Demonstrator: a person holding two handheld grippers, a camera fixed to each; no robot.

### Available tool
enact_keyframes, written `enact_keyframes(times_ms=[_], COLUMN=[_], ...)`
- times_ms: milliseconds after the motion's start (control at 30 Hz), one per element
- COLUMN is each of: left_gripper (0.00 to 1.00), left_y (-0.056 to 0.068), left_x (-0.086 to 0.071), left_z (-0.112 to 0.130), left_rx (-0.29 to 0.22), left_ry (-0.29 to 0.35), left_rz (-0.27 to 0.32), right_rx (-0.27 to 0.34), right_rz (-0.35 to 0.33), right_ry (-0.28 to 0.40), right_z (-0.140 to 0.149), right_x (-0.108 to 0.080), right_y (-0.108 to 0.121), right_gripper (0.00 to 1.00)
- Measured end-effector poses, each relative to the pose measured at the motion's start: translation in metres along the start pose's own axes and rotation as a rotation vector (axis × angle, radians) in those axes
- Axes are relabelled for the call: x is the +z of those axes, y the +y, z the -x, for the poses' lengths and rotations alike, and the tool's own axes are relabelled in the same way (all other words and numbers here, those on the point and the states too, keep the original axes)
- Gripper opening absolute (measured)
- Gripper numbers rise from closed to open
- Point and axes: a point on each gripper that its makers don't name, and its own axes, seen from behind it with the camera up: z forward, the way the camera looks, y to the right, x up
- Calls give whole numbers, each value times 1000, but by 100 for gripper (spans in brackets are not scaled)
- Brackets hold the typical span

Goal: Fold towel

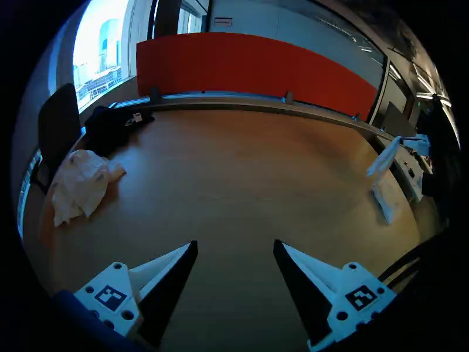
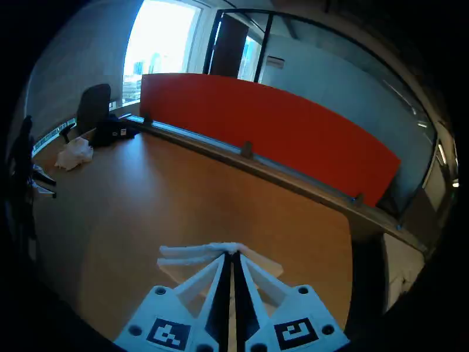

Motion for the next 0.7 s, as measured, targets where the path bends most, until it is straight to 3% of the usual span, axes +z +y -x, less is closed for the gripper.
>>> enact_keyframes(times_ms=[267,700], left_gripper=[96,96], left_y=[5,15], left_x=[1,4], left_z=[-1,-3], left_rx=[8,13], left_ry=[-5,-8], left_rz=[-1,11], right_rx=[7,43], right_rz=[31,63], right_ry=[-24,-64], right_z=[11,42], right_x=[-2,-20], right_y=[30,47], right_gripper=[5,5])
